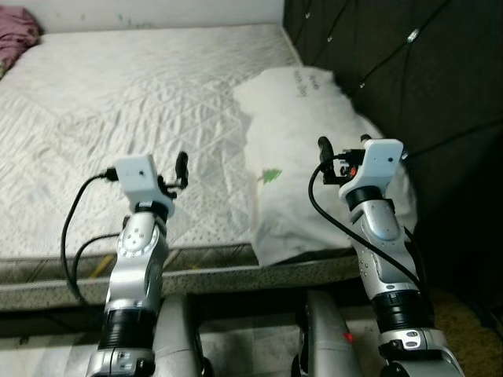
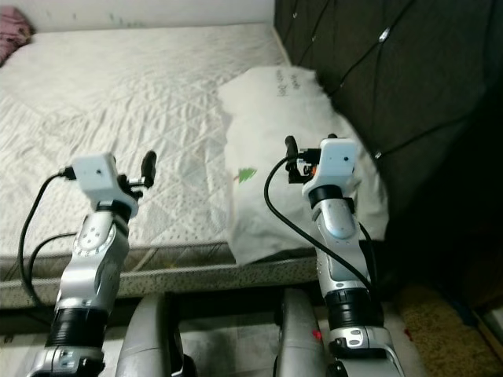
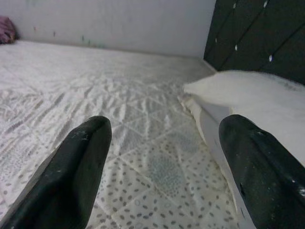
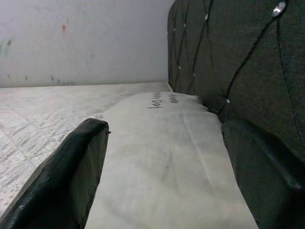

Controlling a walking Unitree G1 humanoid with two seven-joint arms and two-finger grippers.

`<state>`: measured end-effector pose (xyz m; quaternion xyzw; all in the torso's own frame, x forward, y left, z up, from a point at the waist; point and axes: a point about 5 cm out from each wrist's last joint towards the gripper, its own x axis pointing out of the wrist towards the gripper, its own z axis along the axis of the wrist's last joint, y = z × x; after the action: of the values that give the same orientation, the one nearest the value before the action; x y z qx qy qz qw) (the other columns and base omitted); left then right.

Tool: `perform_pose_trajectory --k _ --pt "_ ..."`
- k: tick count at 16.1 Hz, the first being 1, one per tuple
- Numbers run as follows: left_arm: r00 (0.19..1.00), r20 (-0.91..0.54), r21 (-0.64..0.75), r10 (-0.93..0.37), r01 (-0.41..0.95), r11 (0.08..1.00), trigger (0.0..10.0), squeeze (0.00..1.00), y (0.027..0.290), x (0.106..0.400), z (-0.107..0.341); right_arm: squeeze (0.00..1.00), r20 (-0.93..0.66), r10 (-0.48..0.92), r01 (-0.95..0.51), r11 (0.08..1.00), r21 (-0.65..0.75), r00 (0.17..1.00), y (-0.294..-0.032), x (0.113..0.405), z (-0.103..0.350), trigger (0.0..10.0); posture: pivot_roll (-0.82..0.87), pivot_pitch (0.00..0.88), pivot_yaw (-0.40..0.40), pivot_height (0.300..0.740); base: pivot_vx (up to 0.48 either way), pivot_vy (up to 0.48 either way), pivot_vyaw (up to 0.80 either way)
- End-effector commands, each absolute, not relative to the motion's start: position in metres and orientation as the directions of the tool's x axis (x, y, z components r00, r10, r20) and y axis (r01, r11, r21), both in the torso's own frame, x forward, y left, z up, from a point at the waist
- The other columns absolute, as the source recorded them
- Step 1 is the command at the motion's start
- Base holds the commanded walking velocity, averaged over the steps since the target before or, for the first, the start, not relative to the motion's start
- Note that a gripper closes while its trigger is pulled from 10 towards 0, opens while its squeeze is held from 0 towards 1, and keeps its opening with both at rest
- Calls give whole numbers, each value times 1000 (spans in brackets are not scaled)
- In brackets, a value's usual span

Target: Clean up the room

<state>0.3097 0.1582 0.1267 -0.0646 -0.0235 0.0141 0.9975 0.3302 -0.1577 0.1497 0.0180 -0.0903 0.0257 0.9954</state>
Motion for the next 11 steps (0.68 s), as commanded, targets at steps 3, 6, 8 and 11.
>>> perform_pose_trajectory --k 3,6,8,11 --pt "997 28 -57 75 -73 996 10000 0 169 304 125 0 167 43 -53 997 56 985 -153 327 147 10000 -71 0 39 666 0 0 0" --pt "996 -1 -42 94 -94 995 10000 0 168 307 122 0 163 53 -64 996 63 985 -148 329 148 10000 -56 0 37 704 0 0 0" --pt "997 14 -27 73 -73 997 10000 0 167 307 127 0 163 50 -61 996 67 985 -148 331 150 10000 -58 0 42 718 0 0 0" --pt "998 -4 -6 58 -58 998 10000 0 168 303 123 0 141 35 -47 996 79 989 -151 326 144 10000 -69 0 51 740 0 0 0"
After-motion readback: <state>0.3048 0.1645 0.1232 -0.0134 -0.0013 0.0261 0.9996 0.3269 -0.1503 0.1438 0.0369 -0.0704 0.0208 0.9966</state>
